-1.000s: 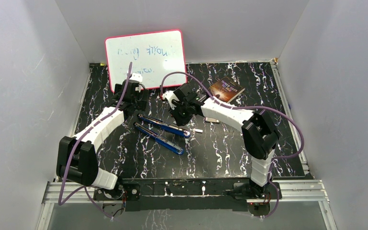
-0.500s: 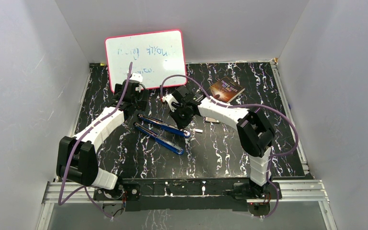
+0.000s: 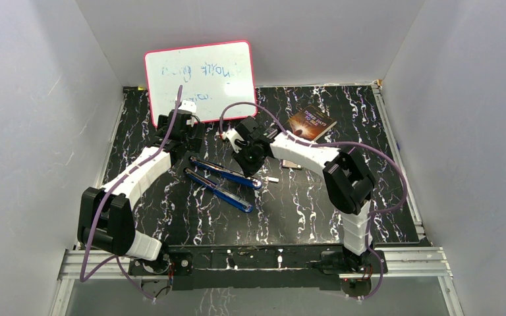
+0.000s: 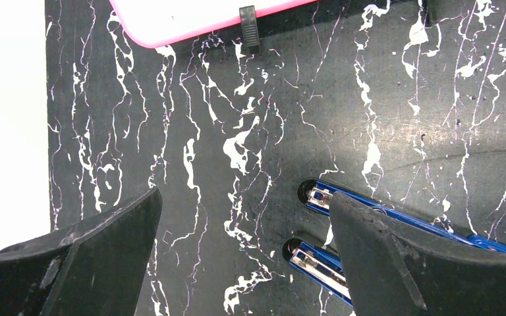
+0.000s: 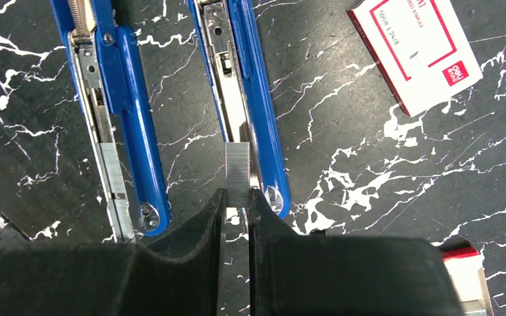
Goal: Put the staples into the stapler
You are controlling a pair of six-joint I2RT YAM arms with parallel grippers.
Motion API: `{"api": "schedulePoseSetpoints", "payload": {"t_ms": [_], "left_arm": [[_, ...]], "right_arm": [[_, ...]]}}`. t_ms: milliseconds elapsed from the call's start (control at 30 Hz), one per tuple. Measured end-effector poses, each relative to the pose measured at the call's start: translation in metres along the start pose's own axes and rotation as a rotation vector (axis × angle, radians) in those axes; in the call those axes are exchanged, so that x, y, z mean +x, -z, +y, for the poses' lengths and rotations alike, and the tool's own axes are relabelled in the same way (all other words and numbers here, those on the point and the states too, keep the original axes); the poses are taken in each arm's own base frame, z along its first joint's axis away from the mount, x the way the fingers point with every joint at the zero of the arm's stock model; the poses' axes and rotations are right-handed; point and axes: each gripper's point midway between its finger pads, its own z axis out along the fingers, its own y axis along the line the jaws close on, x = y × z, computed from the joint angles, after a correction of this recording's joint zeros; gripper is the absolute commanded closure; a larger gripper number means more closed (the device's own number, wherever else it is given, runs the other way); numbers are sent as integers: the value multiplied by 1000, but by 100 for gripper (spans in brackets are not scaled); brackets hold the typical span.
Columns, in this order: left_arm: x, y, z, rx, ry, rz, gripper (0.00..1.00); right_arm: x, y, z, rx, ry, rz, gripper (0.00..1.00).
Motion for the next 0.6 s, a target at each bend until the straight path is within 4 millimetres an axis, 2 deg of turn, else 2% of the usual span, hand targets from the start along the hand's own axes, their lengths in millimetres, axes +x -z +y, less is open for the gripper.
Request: {"api": "schedulePoseSetpoints", "payload": {"t_ms": [233,600], "left_arm": [[0,0,0,1,-7,-1,2],[0,1,-2,3,-9,-2,2]], "right_arm": [[6,-11,-4,9,-6,31,100],[7,-11,-4,11,-6,36,100]]}}
